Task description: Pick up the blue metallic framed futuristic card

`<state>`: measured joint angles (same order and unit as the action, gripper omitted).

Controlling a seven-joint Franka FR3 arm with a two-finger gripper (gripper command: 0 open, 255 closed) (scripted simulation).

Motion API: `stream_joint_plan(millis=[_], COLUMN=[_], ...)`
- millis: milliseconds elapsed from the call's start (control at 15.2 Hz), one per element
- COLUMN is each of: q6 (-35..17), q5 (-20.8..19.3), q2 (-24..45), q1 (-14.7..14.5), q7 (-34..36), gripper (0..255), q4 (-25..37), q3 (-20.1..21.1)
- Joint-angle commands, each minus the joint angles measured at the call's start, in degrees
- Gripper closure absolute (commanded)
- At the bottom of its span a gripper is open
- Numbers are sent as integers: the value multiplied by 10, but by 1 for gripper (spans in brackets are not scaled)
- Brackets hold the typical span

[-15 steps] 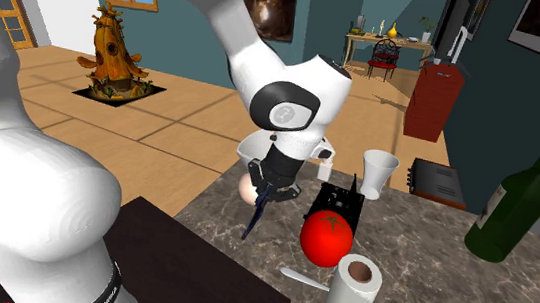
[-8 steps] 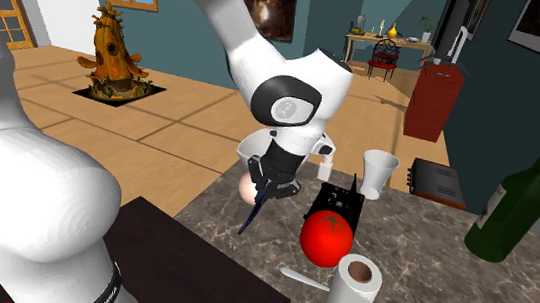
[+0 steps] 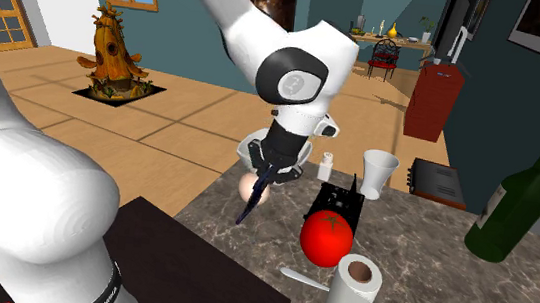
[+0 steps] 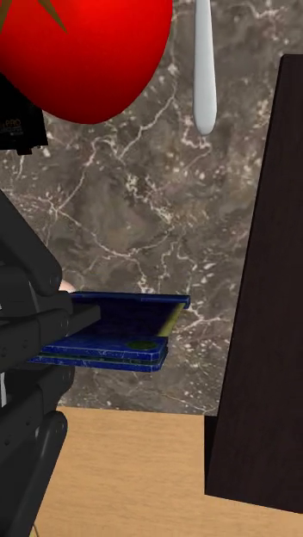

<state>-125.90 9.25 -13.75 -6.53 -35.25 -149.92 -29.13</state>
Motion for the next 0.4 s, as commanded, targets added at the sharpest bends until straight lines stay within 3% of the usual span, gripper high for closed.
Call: stream_joint_plan(millis=[0,330], q6=[18,45], q5=[-9,-20], q2=[-13,-33], q1=[3,8], q7=[10,23], gripper=[255,255], q4=[7,17], q3=[3,8])
